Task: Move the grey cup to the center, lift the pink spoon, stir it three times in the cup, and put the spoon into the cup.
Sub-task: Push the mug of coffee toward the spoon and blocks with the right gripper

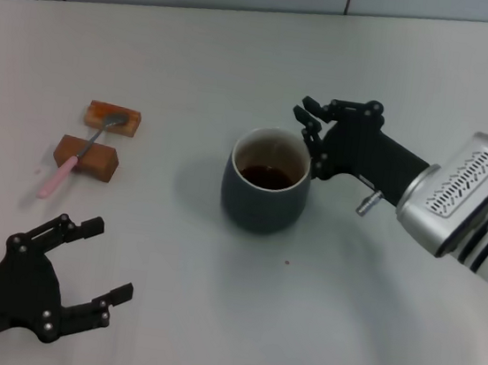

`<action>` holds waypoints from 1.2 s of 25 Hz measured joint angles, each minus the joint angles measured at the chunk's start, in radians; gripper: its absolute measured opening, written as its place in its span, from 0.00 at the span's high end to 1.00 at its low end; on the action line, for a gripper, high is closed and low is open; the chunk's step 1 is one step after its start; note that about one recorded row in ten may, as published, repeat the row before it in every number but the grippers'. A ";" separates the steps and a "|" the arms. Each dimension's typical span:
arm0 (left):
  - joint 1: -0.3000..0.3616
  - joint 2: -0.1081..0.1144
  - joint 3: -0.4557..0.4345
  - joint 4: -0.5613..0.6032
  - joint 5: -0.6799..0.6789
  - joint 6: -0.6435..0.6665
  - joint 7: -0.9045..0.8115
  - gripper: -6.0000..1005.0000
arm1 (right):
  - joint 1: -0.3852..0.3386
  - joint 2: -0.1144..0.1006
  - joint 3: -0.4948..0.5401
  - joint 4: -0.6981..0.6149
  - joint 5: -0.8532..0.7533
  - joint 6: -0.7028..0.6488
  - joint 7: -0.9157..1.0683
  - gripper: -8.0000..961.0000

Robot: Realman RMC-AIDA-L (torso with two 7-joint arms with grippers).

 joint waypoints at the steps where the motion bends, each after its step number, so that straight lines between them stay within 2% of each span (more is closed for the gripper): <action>1: 0.000 0.000 0.000 -0.001 0.000 0.000 0.000 0.16 | 0.003 0.000 0.000 0.003 0.000 0.002 0.000 0.85; 15: -0.003 0.001 -0.001 -0.001 -0.007 0.006 0.000 0.16 | 0.028 0.001 0.016 0.041 -0.001 0.015 -0.021 0.85; 18: -0.005 0.000 -0.001 -0.001 -0.009 0.007 0.007 0.16 | 0.000 -0.002 0.072 0.028 0.000 -0.026 -0.028 0.85; 21: -0.005 0.000 -0.014 -0.002 -0.011 0.009 0.011 0.16 | -0.066 -0.007 0.131 -0.028 -0.004 -0.147 0.033 0.85; 23: -0.005 0.000 -0.029 -0.003 -0.014 0.010 0.011 0.16 | -0.083 -0.009 0.129 -0.047 -0.009 -0.172 0.075 0.86; 25: -0.005 0.000 -0.032 -0.003 -0.018 0.010 0.011 0.16 | -0.118 -0.012 0.094 -0.102 -0.033 -0.236 0.190 0.85; 26: -0.006 0.000 -0.035 -0.003 -0.041 0.012 0.011 0.16 | -0.151 -0.012 0.041 -0.164 -0.069 -0.301 0.291 0.85; 27: -0.006 0.000 -0.035 -0.004 -0.048 0.012 0.011 0.16 | -0.151 -0.012 0.041 -0.164 -0.069 -0.301 0.291 0.85; 30: -0.006 0.001 -0.035 -0.004 -0.069 0.013 0.011 0.16 | -0.200 -0.011 -0.051 -0.242 -0.100 -0.365 0.378 0.85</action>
